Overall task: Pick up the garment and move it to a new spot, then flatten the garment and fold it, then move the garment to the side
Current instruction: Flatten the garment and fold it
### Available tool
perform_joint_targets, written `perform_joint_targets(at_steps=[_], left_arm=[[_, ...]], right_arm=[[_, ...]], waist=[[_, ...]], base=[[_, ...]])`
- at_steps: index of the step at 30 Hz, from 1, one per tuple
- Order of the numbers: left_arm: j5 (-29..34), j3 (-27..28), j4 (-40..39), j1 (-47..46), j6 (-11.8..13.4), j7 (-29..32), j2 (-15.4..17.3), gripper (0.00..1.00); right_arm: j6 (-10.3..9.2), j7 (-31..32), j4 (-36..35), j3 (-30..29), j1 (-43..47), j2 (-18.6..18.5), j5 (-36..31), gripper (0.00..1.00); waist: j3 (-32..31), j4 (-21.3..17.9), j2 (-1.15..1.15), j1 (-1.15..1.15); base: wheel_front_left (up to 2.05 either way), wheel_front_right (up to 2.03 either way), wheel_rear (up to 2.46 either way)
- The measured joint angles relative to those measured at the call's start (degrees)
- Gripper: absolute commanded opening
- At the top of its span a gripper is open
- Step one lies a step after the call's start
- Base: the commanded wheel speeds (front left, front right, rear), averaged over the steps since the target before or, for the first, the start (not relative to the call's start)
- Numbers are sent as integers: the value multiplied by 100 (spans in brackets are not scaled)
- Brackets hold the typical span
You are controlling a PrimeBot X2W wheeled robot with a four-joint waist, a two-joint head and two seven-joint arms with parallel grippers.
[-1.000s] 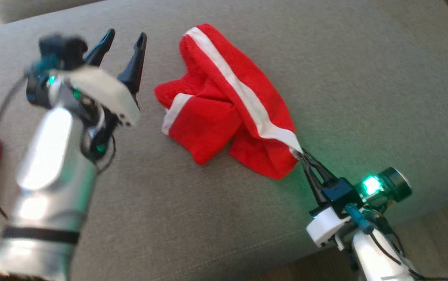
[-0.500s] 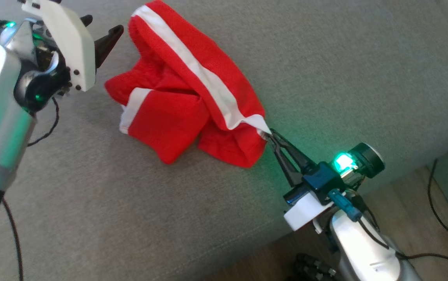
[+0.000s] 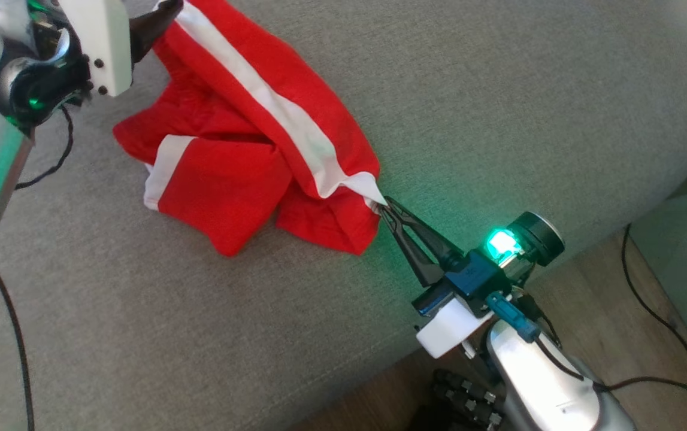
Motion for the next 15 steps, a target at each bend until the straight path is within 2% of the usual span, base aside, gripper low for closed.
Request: perform_joint_targets(at_steps=[3,15], left_arm=[[-230,-219,69,-63,0,34,4,100],[-411,-961,254,-364,0,46,103,100]], right_arm=[[0,-4,1,73,-7,0,53,0],[0,-24,-8,130,-126,0,122,0]], waist=[[23,-66,0,0],[98,-197,0,0]], base=[[0,0,0],[0,0,0]])
